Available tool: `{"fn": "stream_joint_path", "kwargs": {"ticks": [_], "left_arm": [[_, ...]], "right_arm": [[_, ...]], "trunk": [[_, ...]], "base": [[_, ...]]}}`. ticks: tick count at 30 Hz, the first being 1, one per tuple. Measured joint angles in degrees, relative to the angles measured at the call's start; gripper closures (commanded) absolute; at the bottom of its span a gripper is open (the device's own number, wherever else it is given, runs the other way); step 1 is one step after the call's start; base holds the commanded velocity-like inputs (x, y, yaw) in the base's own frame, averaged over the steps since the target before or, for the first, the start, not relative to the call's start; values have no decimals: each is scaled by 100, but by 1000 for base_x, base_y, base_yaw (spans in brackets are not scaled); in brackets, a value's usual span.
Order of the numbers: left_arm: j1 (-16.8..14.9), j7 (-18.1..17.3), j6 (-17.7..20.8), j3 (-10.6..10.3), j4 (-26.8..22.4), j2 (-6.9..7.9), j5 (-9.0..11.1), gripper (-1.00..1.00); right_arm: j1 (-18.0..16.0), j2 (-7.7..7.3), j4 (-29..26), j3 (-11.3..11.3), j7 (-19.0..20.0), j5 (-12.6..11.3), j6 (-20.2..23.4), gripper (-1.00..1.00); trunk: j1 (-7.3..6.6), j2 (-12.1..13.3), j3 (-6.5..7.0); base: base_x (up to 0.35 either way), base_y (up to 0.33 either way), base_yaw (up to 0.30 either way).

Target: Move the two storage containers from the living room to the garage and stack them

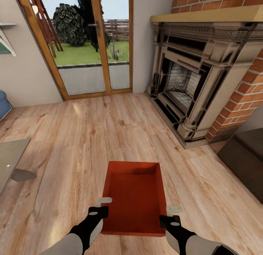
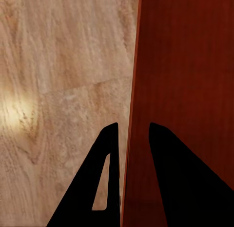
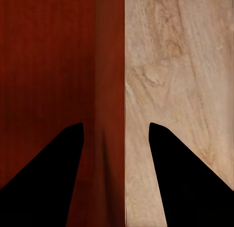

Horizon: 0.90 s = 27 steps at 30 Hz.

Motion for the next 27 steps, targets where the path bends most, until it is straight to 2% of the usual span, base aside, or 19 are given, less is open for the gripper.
{"fn": "stream_joint_path", "kwargs": {"ticks": [27], "left_arm": [[0, 1, 4, 5, -2, 1, -4, 100]], "right_arm": [[0, -2, -15, 2, -6, 10, 25, 100]], "trunk": [[-593, 1083, 485]], "base": [[0, 0, 0]]}}
